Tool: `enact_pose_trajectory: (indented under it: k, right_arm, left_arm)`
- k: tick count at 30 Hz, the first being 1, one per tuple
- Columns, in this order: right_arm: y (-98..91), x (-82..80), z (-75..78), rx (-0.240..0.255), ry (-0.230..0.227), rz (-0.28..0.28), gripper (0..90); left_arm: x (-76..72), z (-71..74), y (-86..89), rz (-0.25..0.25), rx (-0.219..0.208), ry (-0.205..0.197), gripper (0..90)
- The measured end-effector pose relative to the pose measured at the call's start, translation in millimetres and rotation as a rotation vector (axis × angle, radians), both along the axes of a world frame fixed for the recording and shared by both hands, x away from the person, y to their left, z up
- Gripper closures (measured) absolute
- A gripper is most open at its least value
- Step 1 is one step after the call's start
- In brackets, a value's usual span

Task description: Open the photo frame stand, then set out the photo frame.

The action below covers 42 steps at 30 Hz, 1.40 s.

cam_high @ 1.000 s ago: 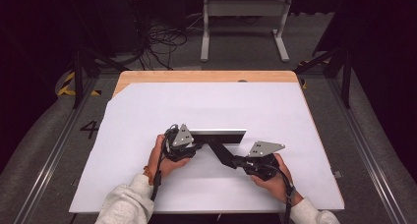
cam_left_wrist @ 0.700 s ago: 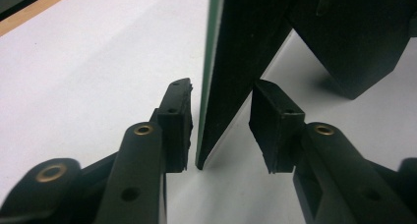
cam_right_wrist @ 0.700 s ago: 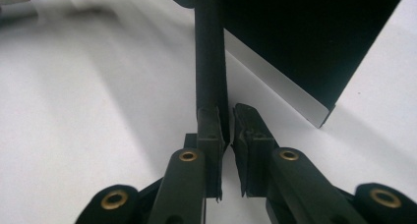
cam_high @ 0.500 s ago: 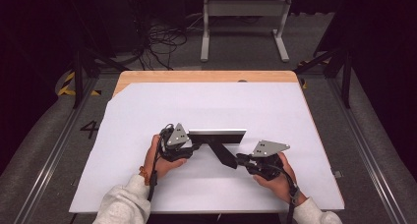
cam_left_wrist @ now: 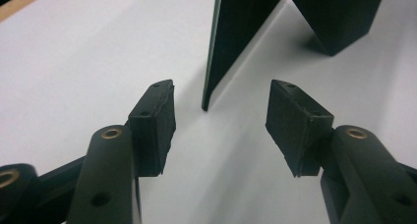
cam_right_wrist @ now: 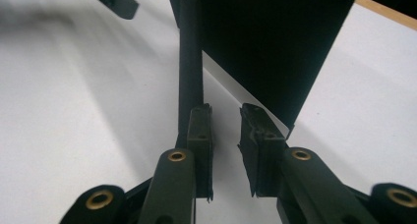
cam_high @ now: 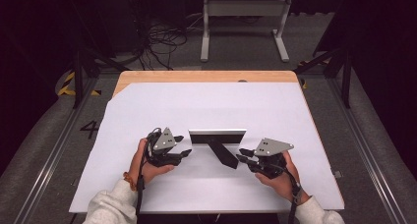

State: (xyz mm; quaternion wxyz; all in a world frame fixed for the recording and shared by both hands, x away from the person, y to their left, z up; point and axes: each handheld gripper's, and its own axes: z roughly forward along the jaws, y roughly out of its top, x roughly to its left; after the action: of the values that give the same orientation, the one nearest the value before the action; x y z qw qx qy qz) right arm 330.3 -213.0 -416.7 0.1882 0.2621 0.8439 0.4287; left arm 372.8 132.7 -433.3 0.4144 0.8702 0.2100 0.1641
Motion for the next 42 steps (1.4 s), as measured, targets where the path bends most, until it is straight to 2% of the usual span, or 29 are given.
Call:
enact_pose_trajectory:
  k: [5, 9, 13, 18, 22, 25, 27, 31, 32, 34, 38, 42]
  right_arm:
    - [-5.7, 1.3, 1.5, 0.002, -0.010, -0.019, 73.5]
    - [-12.2, 4.0, 1.9, -0.003, -0.028, -0.056, 71.5]
    - [-17.1, 7.3, 3.6, 0.009, -0.036, -0.087, 68.3]
    - [-21.3, 11.4, 3.5, 0.012, -0.049, -0.121, 64.5]
    - [-22.4, 13.5, 2.7, 0.020, -0.050, -0.132, 63.8]
    - [-21.5, 15.8, 3.2, 0.026, -0.058, -0.131, 64.5]
    - [-20.5, 16.7, 3.9, 0.037, -0.062, -0.134, 64.9]
    - [-18.7, 16.4, 8.5, 0.065, -0.083, -0.143, 65.4]
    - [-18.7, 16.0, 10.4, 0.079, -0.090, -0.143, 65.4]
    - [-18.4, 16.0, 12.2, 0.091, -0.096, -0.150, 65.3]
    - [-16.1, 15.5, 14.1, 0.089, -0.107, -0.155, 66.0]
    - [-11.5, 19.7, 15.2, 0.090, -0.098, -0.164, 67.0]
  left_arm:
    - [-6.6, -1.8, 10.3, 0.012, -0.009, 0.025, 40.4]
    - [-20.4, -8.6, 22.5, 0.019, 0.020, 0.028, 36.1]
    - [-27.8, -12.4, 32.0, 0.038, 0.009, 0.045, 31.6]
    - [-29.5, -14.2, 34.2, 0.049, -0.001, 0.063, 30.3]
    - [-28.4, -14.4, 27.8, 0.027, 0.003, 0.056, 32.7]
    - [-24.2, -13.3, 23.1, 0.030, -0.007, 0.051, 34.9]
    - [-19.5, -10.1, 19.5, 0.035, -0.012, 0.032, 35.7]
    - [-5.2, 1.4, 15.4, 0.046, -0.068, 0.010, 37.5]
    - [-5.2, 1.4, 15.4, 0.046, -0.068, 0.010, 37.4]
    - [4.7, 7.4, 11.5, 0.043, -0.123, 0.020, 36.7]
    - [12.6, 11.0, 1.2, 0.027, -0.127, 0.020, 34.4]
    - [17.1, 12.3, -8.9, 0.001, -0.127, 0.017, 33.8]
